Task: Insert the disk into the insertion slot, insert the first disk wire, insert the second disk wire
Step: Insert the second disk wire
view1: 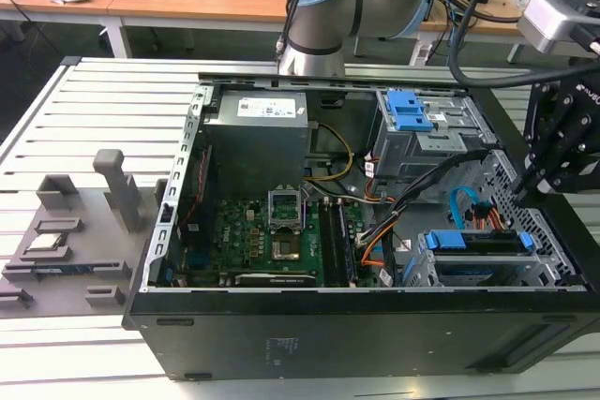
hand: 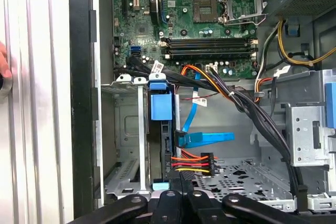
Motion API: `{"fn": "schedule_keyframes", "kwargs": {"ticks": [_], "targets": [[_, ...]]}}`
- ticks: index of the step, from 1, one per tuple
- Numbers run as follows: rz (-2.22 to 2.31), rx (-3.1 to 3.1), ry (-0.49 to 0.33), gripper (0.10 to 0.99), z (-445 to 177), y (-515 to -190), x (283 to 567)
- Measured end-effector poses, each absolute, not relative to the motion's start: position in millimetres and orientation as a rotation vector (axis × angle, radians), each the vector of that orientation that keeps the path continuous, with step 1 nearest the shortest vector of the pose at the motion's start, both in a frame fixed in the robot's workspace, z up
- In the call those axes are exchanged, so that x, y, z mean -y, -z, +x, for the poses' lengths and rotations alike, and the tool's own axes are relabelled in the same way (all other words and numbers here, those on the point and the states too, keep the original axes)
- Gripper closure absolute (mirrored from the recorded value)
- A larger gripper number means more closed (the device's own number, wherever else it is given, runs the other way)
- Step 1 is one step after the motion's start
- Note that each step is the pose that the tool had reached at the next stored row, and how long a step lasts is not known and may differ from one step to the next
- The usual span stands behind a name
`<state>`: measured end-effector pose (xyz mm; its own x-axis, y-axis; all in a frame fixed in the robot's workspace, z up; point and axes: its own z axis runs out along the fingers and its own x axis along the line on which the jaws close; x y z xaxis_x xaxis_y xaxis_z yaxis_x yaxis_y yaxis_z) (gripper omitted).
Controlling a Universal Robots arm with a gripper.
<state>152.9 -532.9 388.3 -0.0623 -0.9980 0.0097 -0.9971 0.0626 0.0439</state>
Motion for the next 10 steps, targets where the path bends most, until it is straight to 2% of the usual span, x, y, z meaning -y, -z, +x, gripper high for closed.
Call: {"fn": "schedule_keyframes", "kwargs": {"ticks": [2, 3, 4, 10], "targets": [[2.125, 2.263, 0.039, 0.851, 153, -388, 533], [2.125, 2.263, 0.039, 0.851, 153, -388, 533], [2.125, 2.263, 0.039, 0.784, 153, -388, 533], [2.125, 2.262, 0.039, 0.784, 130, -376, 530]]}}
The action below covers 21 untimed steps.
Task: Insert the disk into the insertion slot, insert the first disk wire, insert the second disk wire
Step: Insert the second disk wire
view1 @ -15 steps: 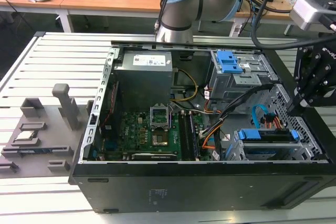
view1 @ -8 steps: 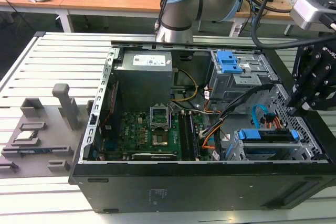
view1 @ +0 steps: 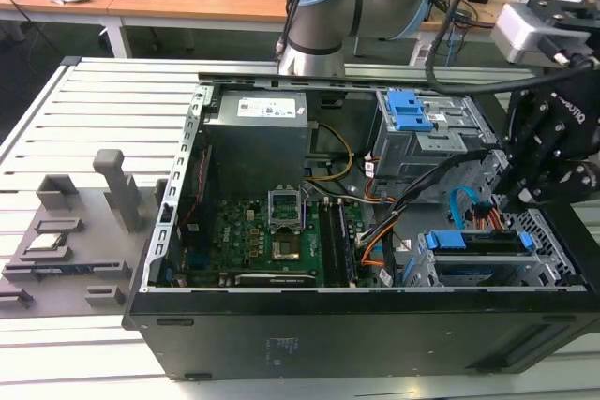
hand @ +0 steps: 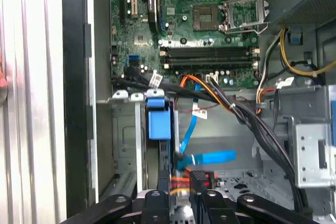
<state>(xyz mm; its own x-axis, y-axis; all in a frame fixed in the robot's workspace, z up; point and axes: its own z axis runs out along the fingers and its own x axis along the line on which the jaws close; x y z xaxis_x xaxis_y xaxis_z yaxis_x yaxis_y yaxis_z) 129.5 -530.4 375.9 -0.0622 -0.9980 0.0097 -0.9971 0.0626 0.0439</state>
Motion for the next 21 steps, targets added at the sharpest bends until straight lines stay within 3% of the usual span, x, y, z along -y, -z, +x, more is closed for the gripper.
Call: {"fn": "schedule_keyframes", "kwargs": {"ticks": [7, 8, 10, 21], "targets": [[2.121, 2.258, 0.029, 0.784, 117, -368, 530], [2.120, 2.258, 0.028, 0.800, 117, -368, 530], [2.120, 2.257, 0.026, 0.925, 117, -368, 530], [2.119, 2.254, 0.022, 0.929, 117, -360, 535]]}}
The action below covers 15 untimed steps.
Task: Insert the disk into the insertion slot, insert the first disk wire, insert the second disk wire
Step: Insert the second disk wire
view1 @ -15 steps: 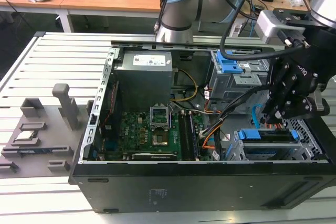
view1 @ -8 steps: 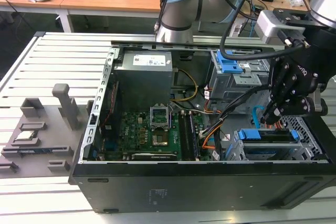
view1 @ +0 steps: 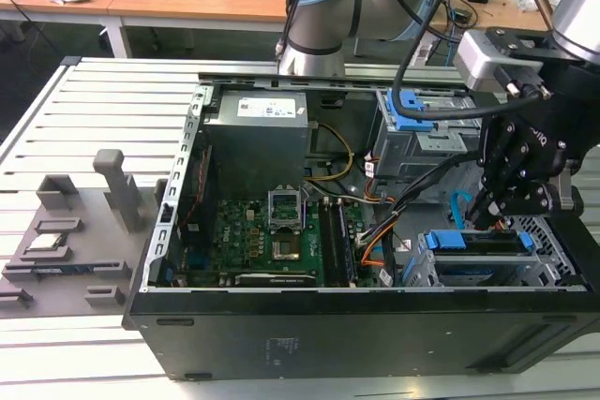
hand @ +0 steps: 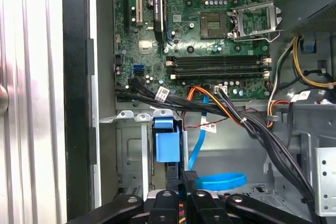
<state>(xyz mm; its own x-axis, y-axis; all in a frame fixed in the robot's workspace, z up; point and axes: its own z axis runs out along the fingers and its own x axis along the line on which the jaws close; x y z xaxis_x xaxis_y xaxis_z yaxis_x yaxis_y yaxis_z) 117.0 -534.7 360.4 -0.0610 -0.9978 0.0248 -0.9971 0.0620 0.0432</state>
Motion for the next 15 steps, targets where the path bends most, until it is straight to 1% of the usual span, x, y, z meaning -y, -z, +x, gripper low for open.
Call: {"fn": "schedule_keyframes", "kwargs": {"ticks": [7, 15], "targets": [[2.141, 2.233, 0.022, 0.929, 124, -349, 535], [2.168, 2.207, 0.021, 0.929, 128, -347, 534]]}}
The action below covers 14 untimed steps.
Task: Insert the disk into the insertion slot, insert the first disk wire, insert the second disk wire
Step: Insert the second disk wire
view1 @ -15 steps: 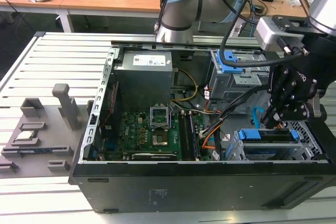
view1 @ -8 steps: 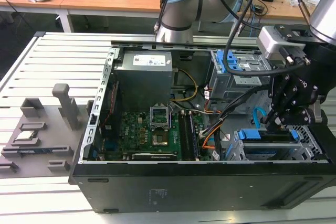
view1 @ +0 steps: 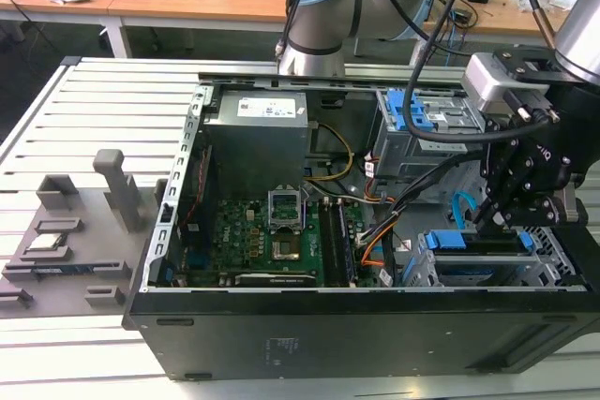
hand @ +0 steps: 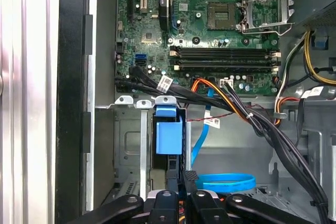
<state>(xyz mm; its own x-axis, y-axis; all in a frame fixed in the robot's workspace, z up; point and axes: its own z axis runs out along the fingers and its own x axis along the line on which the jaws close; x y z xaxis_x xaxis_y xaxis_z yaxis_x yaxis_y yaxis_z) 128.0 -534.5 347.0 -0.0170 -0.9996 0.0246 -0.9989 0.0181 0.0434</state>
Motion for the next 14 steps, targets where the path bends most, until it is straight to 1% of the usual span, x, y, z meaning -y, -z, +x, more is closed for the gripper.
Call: {"fn": "schedule_keyframes", "kwargs": {"ticks": [8, 14], "targets": [[2.169, 2.207, 0.022, 0.929, 128.1, -342.0, 535.8], [2.169, 2.207, 0.023, 0.929, 128.1, -345.5, 535.8]]}}
